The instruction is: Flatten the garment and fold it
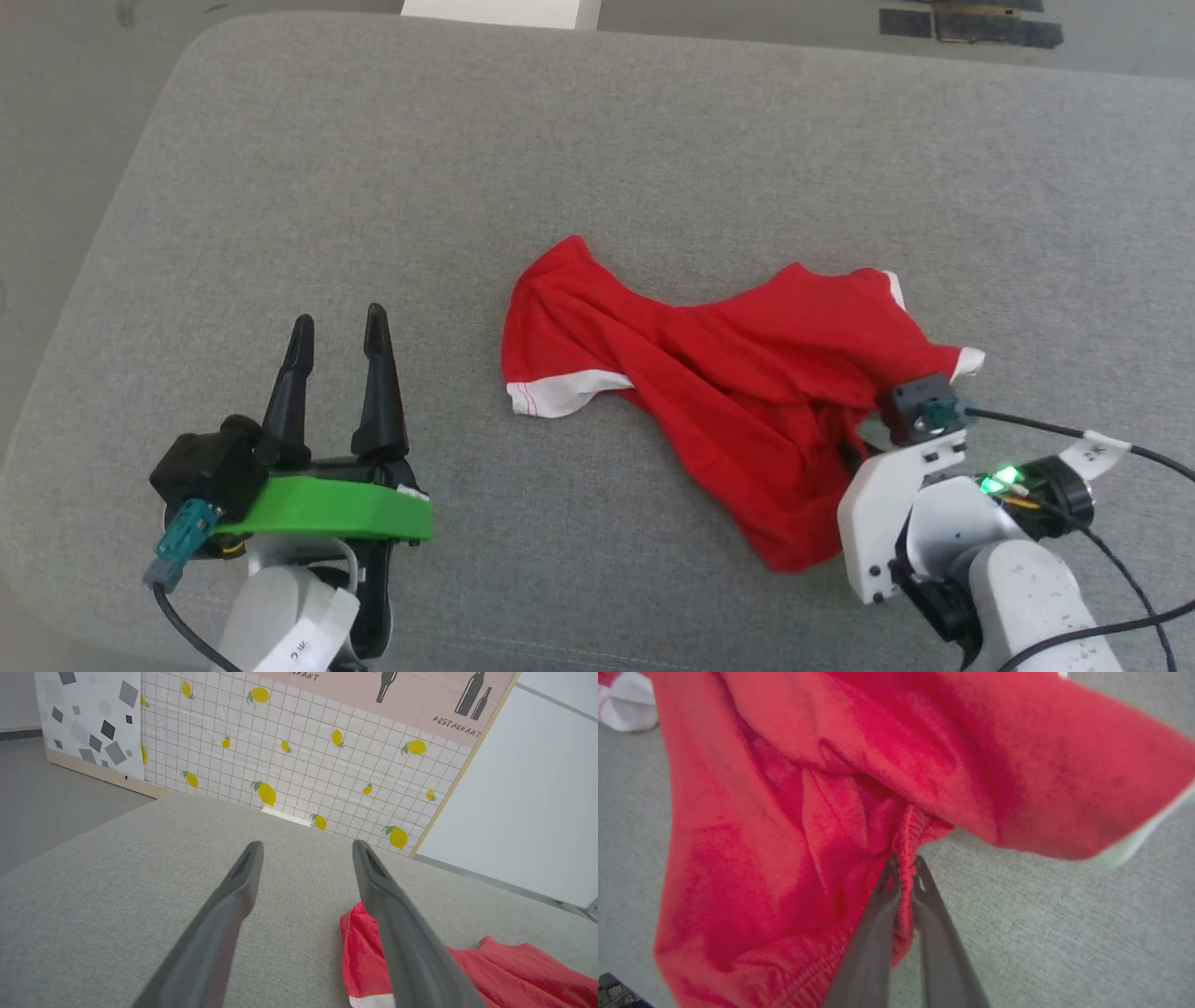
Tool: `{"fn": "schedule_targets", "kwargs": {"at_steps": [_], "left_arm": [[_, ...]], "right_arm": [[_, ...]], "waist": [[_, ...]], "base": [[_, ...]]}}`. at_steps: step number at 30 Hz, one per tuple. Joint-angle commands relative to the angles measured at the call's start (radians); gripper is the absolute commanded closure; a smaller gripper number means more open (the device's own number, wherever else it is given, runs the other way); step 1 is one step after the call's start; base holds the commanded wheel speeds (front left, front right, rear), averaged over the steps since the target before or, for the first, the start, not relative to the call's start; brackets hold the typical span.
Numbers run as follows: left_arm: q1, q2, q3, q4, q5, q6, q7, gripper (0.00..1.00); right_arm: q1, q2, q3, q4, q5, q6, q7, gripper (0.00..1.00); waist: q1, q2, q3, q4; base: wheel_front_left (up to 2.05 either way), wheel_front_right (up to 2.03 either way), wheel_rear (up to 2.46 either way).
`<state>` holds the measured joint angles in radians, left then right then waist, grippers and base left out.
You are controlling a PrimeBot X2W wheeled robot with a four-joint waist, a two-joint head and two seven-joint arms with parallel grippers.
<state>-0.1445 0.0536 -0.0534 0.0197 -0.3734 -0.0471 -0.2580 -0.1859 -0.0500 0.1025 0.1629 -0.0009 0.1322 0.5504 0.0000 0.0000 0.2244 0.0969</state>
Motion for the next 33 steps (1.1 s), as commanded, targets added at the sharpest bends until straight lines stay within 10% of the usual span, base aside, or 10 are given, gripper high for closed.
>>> {"fn": "schedule_targets", "kwargs": {"at_steps": [1,20,33], "left_arm": [[-0.008,-0.003,-0.002,-0.001,-0.017,0.006,-0.004,0.0],[-0.006,-0.003,0.012,0.015,-0.007,0.006,-0.004,0.0],[-0.084,-0.003,-0.03,0.012,-0.002,0.0,-0.004,0.0]], "right_arm": [[-0.012,0.0,-0.008,-0.021,-0.003,-0.002,-0.019,1.0],[0.019,-0.014,-0.108,-0.552,0.077,-0.002,0.033,1.0],[-0.277,-0.14,-0.225,-0.079,0.013,-0.002,-0.057,1.0]], "waist": [[0.0,0.0,0.007,0.007],[0.0,0.0,-0.032,-0.039],[0.0,0.0,0.086,0.045]], "base": [[0.0,0.0,0.0],[0.0,0.0,0.0],[0.0,0.0,0.0]]}}
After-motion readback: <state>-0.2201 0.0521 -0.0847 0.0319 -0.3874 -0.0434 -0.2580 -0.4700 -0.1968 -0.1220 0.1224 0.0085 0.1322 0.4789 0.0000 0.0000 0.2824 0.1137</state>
